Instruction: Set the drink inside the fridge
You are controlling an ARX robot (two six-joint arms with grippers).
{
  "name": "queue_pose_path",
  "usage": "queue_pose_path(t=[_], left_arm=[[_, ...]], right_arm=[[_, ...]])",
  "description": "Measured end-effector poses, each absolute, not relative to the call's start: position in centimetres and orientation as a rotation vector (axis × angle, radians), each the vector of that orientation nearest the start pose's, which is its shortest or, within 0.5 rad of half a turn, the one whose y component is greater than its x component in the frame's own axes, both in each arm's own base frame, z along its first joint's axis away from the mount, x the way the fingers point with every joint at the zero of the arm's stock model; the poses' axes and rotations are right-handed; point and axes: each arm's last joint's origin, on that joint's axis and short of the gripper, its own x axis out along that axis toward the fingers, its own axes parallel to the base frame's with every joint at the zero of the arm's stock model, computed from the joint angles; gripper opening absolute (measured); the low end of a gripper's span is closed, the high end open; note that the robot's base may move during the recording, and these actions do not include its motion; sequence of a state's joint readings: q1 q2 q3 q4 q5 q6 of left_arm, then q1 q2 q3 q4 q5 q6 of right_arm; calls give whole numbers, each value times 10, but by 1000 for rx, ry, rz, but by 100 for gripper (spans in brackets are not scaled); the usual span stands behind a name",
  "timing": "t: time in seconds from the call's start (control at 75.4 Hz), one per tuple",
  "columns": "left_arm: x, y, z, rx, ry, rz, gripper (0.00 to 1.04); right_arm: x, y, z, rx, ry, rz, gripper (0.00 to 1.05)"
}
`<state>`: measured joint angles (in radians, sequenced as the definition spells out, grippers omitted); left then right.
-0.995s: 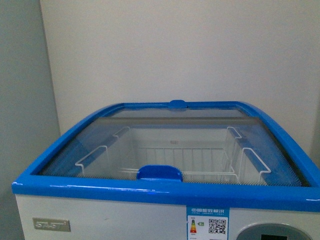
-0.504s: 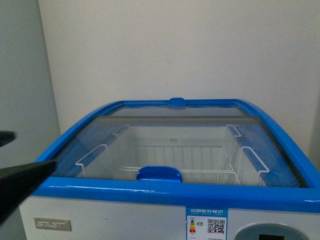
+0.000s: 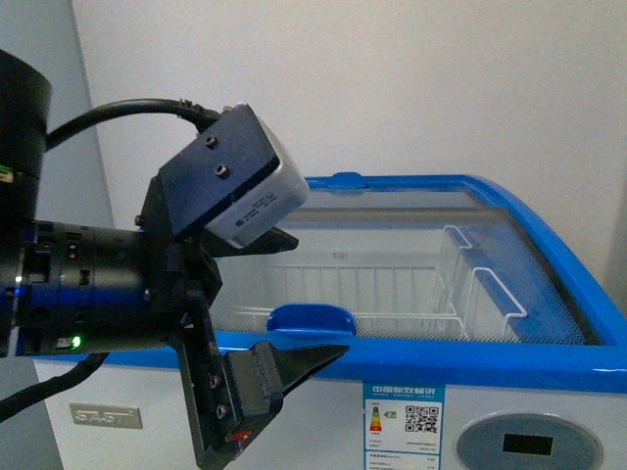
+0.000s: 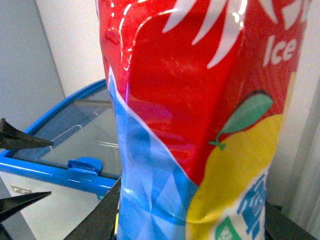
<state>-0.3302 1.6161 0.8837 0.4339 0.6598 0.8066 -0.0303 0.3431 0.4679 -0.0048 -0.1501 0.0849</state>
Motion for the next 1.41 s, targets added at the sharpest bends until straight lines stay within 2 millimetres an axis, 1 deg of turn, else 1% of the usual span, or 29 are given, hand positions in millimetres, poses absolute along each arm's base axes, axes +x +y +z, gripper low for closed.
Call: queue_pose_path(t=[0.146, 0.239, 0.332, 0.345, 0.385, 0.398, 0.438, 0.451, 0.491, 0.504, 0.544, 0.557, 0.624, 0.743, 0.836, 0.915, 1.114, 1.26, 1.406], left_arm=[[339, -128, 215, 729, -94, -1041, 97], [360, -125, 212, 754, -82, -1013, 97], [372, -122, 209, 773, -55, -1012, 97], [396, -125, 204, 828, -40, -998, 97], [400, -124, 202, 830, -23, -989, 97], [407, -125, 201, 825, 15, -986, 97], [427, -130, 205, 821, 44, -977, 97], [440, -133, 208, 797, 47, -1007, 97], [456, -137, 209, 775, 58, -1022, 97], [467, -141, 212, 761, 40, -1027, 97], [481, -145, 219, 765, 16, -1006, 97], [488, -147, 224, 777, 6, -973, 97], [500, -149, 237, 828, -7, -852, 97], [508, -143, 243, 853, -13, -781, 97], [513, -140, 241, 868, -9, -727, 97], [517, -141, 238, 865, -18, -717, 97], [527, -148, 237, 861, -42, -603, 97], [531, -152, 235, 839, -50, -591, 97], [541, -158, 234, 798, -55, -511, 97]], right_arm=[[103, 1, 294, 74, -114, 125, 40], [103, 1, 294, 74, -114, 124, 40], [103, 1, 294, 74, -114, 124, 40], [103, 1, 294, 74, -114, 125, 40], [103, 1, 294, 74, -114, 125, 40], [103, 1, 294, 74, -114, 124, 40], [103, 1, 294, 74, -114, 122, 40], [103, 1, 294, 74, -115, 121, 40], [103, 1, 294, 74, -115, 121, 40], [103, 1, 294, 74, -115, 122, 40], [103, 1, 294, 74, -114, 125, 40], [103, 1, 294, 73, -114, 126, 40], [103, 1, 294, 73, -114, 133, 40], [103, 1, 294, 74, -116, 113, 40], [103, 1, 294, 74, -116, 114, 40], [103, 1, 294, 73, -115, 130, 40], [103, 1, 294, 74, -115, 125, 40], [103, 1, 294, 74, -115, 125, 40], [103, 1, 294, 73, -115, 129, 40]])
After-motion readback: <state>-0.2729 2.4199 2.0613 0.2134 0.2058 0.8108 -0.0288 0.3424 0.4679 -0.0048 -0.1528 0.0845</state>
